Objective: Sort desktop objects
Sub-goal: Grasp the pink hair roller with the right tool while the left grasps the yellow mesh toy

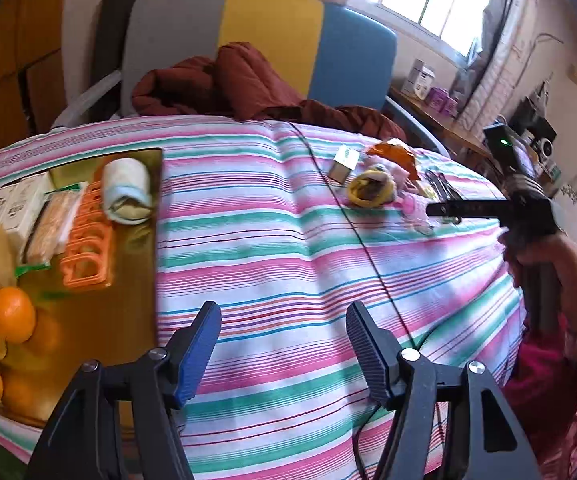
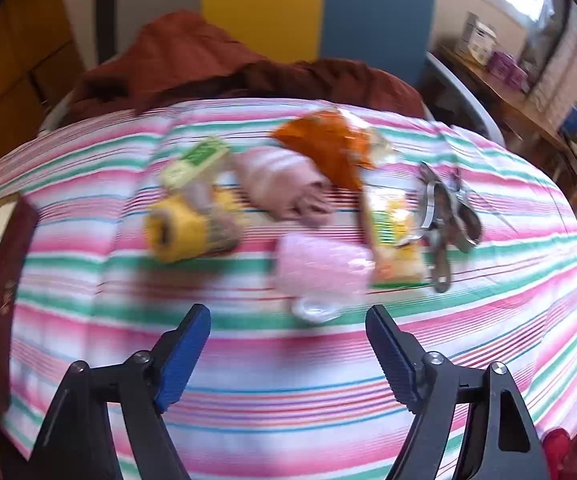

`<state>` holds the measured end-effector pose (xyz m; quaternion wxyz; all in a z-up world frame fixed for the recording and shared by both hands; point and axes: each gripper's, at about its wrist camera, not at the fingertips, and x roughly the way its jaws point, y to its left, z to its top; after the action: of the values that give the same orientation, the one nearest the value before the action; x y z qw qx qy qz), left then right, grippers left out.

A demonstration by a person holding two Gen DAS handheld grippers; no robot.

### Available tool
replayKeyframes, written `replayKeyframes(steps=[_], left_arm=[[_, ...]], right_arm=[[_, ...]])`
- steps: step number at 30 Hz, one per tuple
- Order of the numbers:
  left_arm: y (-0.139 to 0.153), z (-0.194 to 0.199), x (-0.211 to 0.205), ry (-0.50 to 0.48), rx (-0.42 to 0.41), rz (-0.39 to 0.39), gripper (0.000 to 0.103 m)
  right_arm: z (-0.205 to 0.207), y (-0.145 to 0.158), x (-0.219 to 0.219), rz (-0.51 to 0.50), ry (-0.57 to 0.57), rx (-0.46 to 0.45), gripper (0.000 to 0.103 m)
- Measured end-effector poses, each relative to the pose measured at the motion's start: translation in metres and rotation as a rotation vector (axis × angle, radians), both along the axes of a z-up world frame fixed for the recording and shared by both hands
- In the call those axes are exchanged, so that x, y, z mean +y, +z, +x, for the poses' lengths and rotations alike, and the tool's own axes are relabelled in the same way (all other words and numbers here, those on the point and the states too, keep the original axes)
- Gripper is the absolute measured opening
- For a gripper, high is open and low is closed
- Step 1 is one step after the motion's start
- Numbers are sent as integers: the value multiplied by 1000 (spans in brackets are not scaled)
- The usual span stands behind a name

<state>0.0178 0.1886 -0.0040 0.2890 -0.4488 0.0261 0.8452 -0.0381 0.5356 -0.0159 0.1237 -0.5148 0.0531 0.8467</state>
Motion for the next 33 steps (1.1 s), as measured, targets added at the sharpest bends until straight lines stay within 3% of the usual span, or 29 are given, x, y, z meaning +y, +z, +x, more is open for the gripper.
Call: replayKeyframes(steps=[4,13,17,20,26,33], left_arm=[[-7,-7,18,-30,-42,-9,67],[-21,-14,53,-86,-85,-41,68],[-24,-17,66,-104,-86,-52,68],[-24,-24,78,-115,-96,-52,68],[-17,-44,121,-175,-63,-55,69],[-14,-67,184,-275,13,-105,69]], right_arm=[[-11,-15,30,-72,-46,6,81],[-30,-35,39,-152,-70,-2,81],[-31,-39,46,-191,-80,-1,64],[-31,-40,49,-224,-82,-11,64],[-15,-40,56,-247,-108,-81,64],[-4,-43,73,-270,-156,-95,64]])
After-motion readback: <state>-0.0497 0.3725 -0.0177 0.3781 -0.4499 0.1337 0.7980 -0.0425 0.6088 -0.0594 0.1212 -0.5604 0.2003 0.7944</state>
